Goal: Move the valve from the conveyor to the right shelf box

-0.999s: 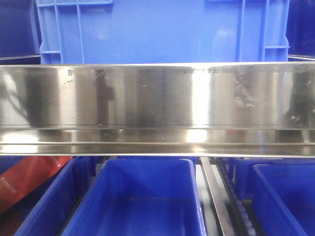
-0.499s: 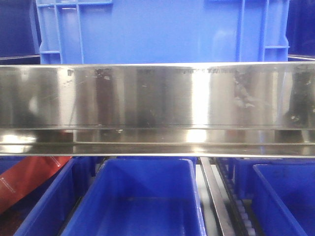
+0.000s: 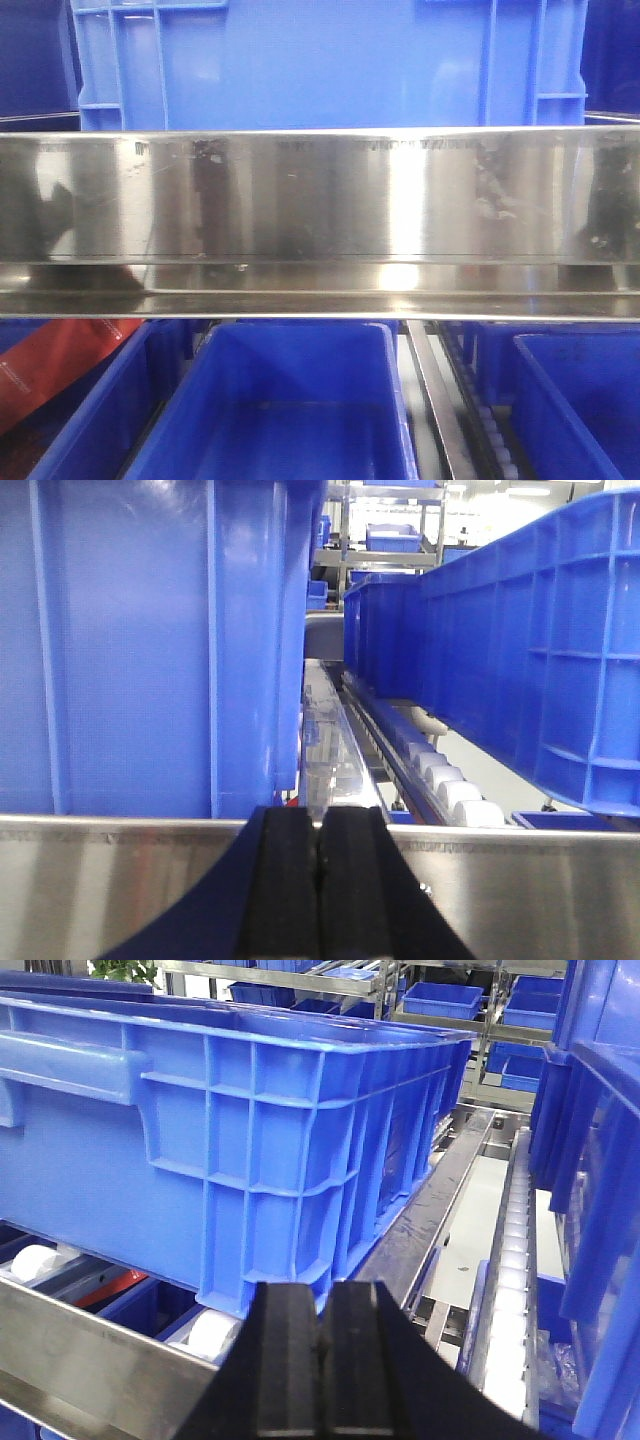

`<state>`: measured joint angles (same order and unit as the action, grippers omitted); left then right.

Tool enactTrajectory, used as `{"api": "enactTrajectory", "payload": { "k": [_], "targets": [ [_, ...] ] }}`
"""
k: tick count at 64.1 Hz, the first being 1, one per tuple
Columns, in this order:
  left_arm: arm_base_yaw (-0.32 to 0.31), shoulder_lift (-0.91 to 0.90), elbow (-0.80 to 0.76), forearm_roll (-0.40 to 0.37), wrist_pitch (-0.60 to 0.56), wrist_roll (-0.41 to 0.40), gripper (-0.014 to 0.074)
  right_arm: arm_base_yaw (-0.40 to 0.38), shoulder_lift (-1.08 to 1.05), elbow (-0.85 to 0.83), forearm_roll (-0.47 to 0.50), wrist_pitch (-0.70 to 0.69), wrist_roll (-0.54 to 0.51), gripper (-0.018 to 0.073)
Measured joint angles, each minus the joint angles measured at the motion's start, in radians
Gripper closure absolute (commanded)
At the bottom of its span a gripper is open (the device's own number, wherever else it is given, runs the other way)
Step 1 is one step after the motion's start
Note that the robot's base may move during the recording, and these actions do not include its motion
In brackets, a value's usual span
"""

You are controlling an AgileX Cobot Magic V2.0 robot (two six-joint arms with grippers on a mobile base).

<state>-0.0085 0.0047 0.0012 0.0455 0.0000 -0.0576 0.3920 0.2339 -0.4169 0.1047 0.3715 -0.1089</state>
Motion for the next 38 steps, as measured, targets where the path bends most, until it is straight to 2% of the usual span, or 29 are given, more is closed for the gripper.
{"api": "enactTrajectory", "payload": {
  "k": [38],
  "targets": [
    [0.000, 0.000, 0.000, 0.000, -0.005, 0.000, 0.0707, 0.000, 0.000, 0.000, 0.000, -0.002, 0.000, 0.0713]
  ]
}}
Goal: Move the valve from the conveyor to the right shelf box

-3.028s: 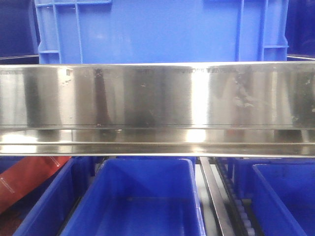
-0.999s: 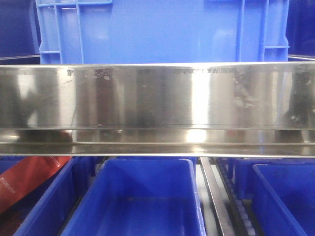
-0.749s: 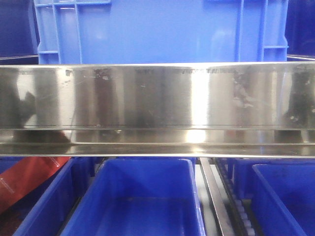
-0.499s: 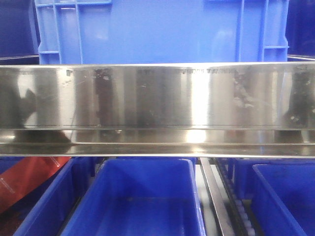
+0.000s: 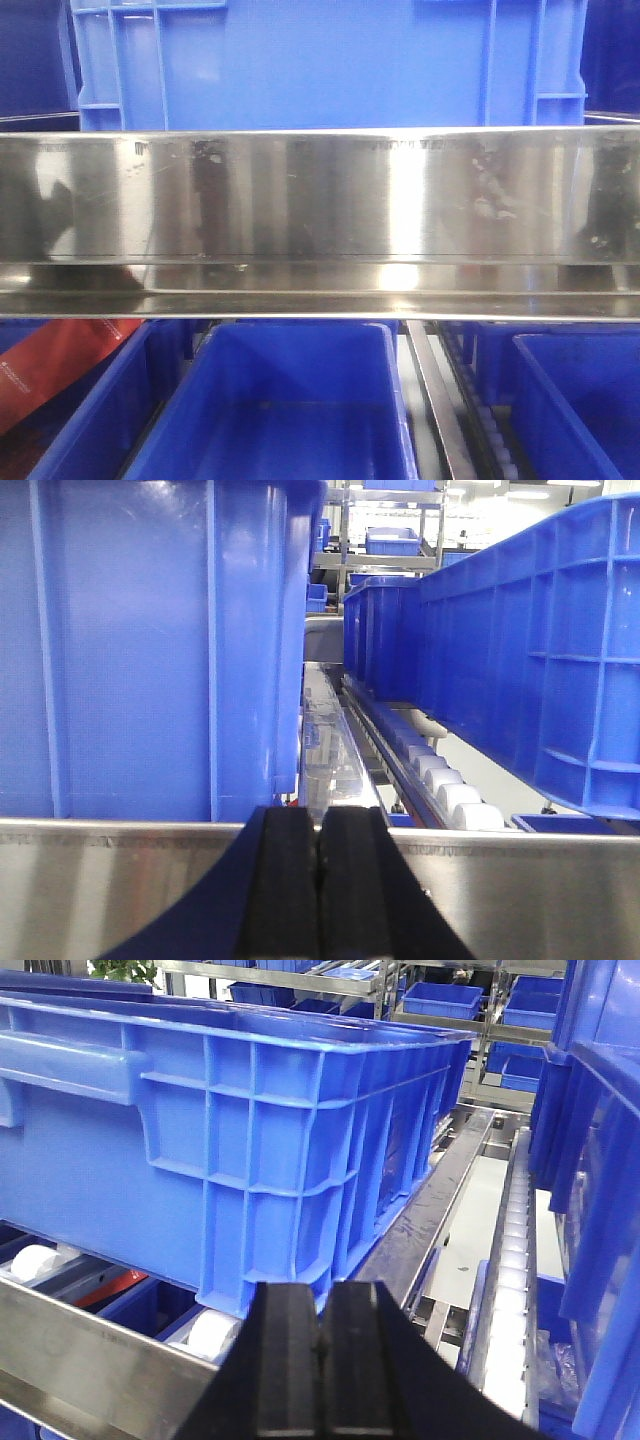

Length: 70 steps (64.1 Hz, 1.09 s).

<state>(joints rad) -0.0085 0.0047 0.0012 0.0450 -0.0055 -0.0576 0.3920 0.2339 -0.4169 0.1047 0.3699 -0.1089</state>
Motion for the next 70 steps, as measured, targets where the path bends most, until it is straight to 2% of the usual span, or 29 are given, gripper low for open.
{"api": "enactTrajectory", "payload": {
  "k": [12, 17, 31, 40, 57, 70],
  "targets": [
    [0.000, 0.000, 0.000, 0.000, 0.005, 0.000, 0.0707, -0.015, 0.000, 0.000, 0.000, 0.000, 0.000, 0.0713],
    [0.000, 0.000, 0.000, 0.000, 0.000, 0.000, 0.0707, -0.069, -0.002, 0.000, 0.000, -0.001, 0.000, 0.0713],
    [0.000, 0.000, 0.000, 0.000, 0.005, 0.000, 0.0707, -0.306, -0.049, 0.058, -0.005, -0.063, 0.004, 0.0713],
    [0.000, 0.000, 0.000, 0.000, 0.000, 0.000, 0.0707, -0.391, -0.108, 0.145, -0.007, -0.115, 0.049, 0.0713],
    [0.000, 0.000, 0.000, 0.000, 0.000, 0.000, 0.0707, -0.415, -0.207, 0.342, -0.007, -0.219, 0.079, 0.0713],
    [0.000, 0.000, 0.000, 0.000, 0.000, 0.000, 0.0707, -0.415, -0.228, 0.414, -0.007, -0.264, 0.081, 0.0713]
  ]
}}
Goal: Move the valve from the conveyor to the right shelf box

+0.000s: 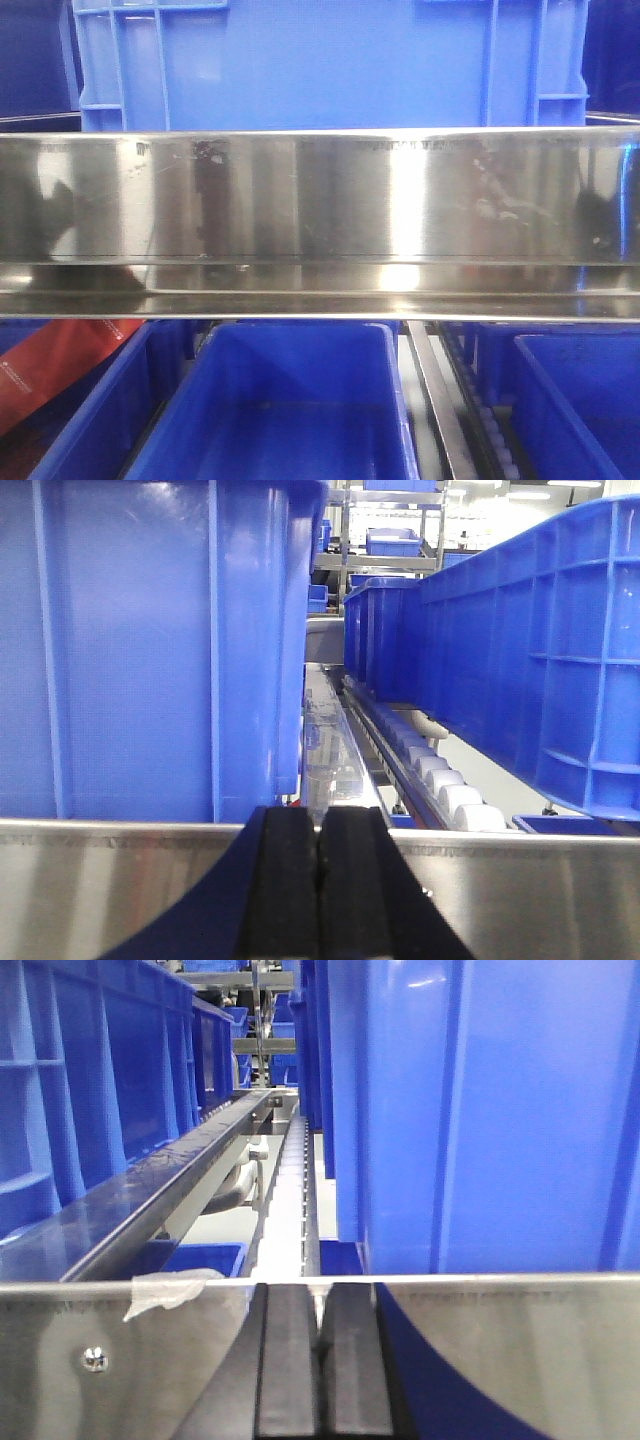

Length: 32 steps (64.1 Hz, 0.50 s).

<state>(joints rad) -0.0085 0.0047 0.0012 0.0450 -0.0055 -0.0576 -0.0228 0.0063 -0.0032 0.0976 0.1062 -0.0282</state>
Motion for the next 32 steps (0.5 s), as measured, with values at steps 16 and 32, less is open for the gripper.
{"api": "enactTrajectory", "payload": {
  "k": [16, 32],
  "targets": [
    [0.000, 0.000, 0.000, 0.000, 0.000, 0.000, 0.0707, 0.000, -0.002, 0.000, 0.000, -0.004, 0.001, 0.0713],
    [0.000, 0.000, 0.000, 0.000, 0.000, 0.000, 0.0707, 0.000, -0.002, 0.000, 0.000, -0.008, 0.001, 0.0713]
  ]
}}
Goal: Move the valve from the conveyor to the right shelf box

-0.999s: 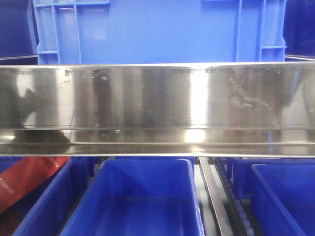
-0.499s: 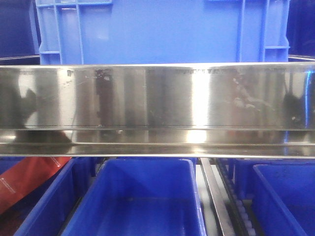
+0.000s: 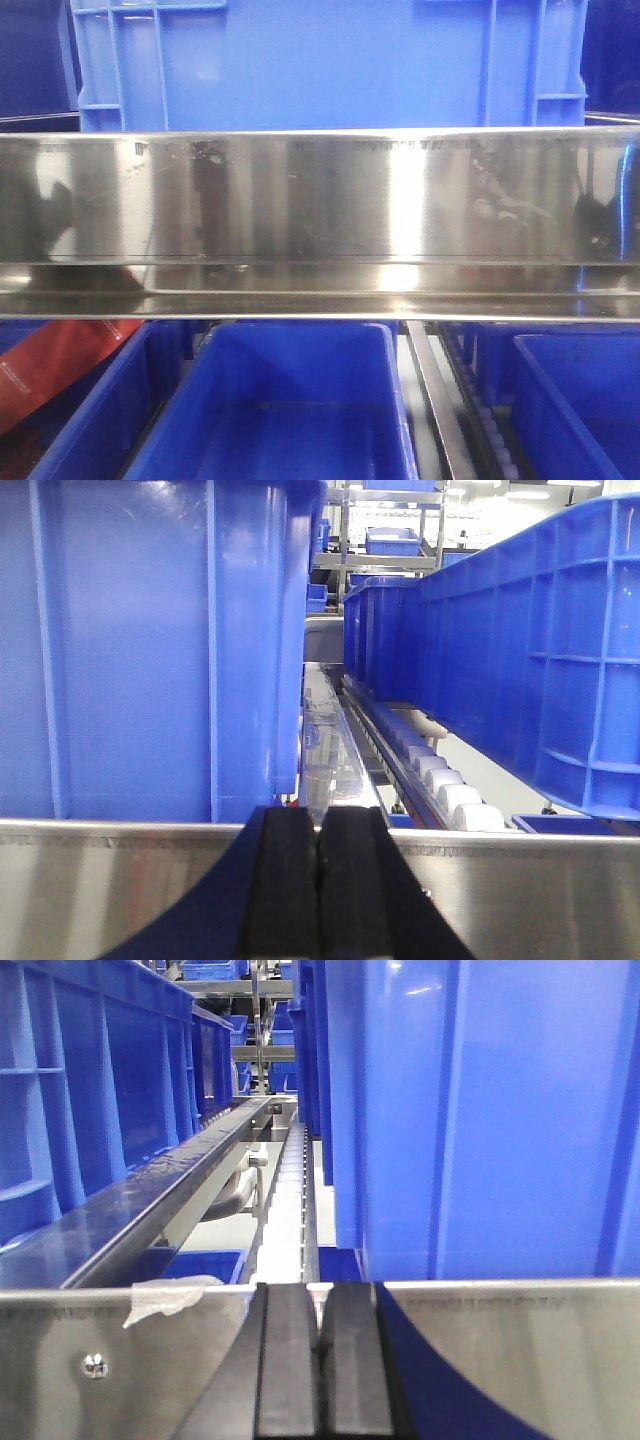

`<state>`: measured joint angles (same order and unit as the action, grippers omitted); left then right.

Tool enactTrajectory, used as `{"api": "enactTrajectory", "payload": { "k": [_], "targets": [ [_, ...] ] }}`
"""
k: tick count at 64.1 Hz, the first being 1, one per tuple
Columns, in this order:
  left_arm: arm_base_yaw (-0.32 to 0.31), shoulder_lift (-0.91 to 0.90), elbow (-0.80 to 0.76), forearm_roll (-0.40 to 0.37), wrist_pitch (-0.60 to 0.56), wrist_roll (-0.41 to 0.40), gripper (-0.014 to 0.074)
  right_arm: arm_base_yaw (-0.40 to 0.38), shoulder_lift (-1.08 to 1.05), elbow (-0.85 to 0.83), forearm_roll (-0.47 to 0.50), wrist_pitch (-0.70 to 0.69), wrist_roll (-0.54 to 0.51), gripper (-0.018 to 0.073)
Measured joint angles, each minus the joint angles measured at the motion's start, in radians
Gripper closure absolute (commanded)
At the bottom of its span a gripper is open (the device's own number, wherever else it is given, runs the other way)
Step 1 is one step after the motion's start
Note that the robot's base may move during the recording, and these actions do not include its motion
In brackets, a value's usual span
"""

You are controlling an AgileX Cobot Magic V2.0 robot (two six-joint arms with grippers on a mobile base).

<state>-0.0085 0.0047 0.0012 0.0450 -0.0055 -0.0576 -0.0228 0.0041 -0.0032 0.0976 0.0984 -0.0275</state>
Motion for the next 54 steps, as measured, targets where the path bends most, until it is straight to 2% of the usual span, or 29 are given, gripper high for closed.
{"api": "enactTrajectory", "payload": {
  "k": [54],
  "targets": [
    [0.000, 0.000, 0.000, 0.000, 0.000, 0.000, 0.0707, 0.000, 0.000, 0.000, 0.000, 0.000, 0.000, 0.0713]
  ]
}}
